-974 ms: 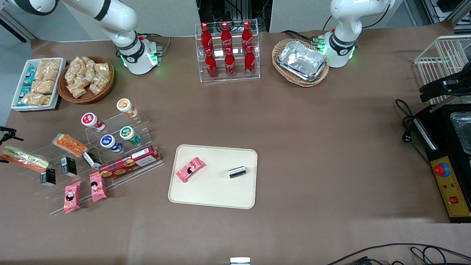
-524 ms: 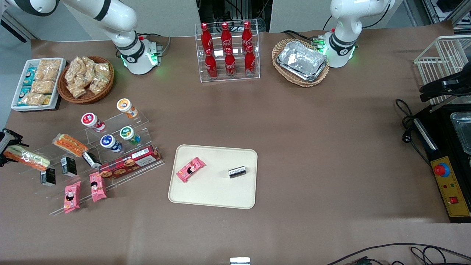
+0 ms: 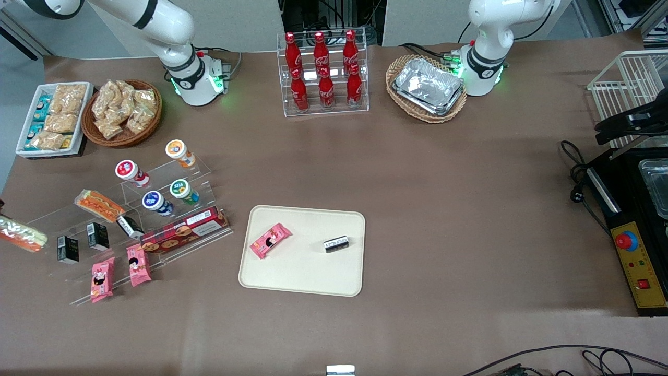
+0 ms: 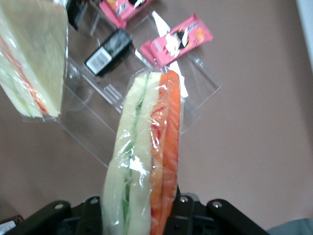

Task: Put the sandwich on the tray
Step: 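Close the right gripper on the sandwich and lift it off the rack, then carry the held sandwich over the cream tray with the right gripper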

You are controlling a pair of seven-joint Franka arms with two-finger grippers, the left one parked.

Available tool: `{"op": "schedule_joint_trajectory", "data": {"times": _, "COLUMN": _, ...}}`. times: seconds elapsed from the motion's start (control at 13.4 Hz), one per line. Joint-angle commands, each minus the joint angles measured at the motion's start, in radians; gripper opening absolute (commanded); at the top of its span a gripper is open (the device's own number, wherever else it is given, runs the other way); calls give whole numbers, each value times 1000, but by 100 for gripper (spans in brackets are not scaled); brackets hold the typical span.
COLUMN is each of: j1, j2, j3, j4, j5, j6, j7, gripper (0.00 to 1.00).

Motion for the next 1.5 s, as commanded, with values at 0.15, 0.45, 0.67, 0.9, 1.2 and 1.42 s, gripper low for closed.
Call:
{"op": "schedule_joint_trajectory", "data": {"times": 0.15, "j1": 98, "j2": -26, "j3": 20, "j4": 160, "j5": 23, "j6": -179, "j7": 49, "gripper": 0}}
{"op": "schedule_joint_trajectory", "data": {"times": 0.45, "j1": 230, "j2": -61, "j3": 38, "j4": 160, "j5": 26, "j6": -254, "j7": 296, "gripper": 0}}
{"op": "schedule_joint_trajectory", "data": {"times": 0.67, "j1": 362, "j2": -70, "j3": 38, "j4": 160, "j5": 26, "j6": -274, "j7": 561, "gripper": 0}}
{"op": "schedule_joint_trajectory", "data": {"times": 0.9, "j1": 471, "j2": -69, "j3": 38, "j4": 160, "j5": 35, "j6": -268, "j7": 780, "gripper": 0}}
{"op": "schedule_joint_trajectory", "data": {"times": 1.2, "j1": 619, "j2": -14, "j3": 35, "j4": 159, "j5": 64, "j6": -167, "j7": 897, "gripper": 0}}
{"op": "schedule_joint_trajectory", "data": {"times": 1.42, "j1": 742, "j2": 74, "j3": 34, "j4": 159, "j5": 63, "j6": -34, "j7": 946, "gripper": 0}}
